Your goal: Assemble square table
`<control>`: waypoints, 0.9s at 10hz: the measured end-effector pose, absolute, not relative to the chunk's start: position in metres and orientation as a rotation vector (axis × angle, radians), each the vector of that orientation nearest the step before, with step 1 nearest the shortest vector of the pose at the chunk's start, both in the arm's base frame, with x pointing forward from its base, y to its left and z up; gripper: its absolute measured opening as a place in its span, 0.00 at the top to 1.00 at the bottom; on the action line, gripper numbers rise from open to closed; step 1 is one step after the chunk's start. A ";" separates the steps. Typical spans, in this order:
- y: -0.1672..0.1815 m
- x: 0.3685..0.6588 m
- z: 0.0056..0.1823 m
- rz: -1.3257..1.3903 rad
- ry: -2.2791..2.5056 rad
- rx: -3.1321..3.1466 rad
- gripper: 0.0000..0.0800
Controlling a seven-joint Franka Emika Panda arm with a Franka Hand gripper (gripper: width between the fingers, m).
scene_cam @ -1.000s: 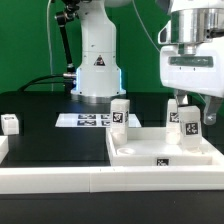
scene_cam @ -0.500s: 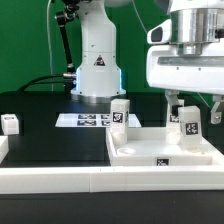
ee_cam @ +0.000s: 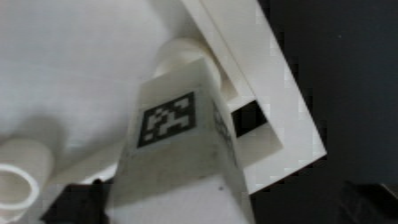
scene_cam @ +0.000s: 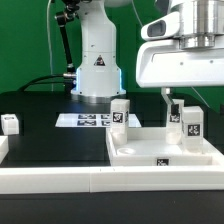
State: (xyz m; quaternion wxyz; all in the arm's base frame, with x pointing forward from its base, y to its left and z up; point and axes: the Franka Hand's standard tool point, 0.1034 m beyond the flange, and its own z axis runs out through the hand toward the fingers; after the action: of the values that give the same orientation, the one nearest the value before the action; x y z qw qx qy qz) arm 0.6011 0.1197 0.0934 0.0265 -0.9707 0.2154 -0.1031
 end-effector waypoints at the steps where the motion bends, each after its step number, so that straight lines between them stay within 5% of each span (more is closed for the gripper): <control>1: 0.118 0.601 0.093 -0.322 0.579 -3.026 0.19; 9: 0.113 0.603 0.093 -0.332 0.318 -3.092 0.19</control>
Offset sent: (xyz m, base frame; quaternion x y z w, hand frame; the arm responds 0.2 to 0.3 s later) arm -0.0013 0.0116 0.0043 -0.0007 0.0032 -0.0217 0.9998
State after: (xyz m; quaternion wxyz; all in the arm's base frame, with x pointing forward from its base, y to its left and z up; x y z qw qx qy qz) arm 0.6032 0.1127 0.0934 0.0078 -0.9891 0.1017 -0.1064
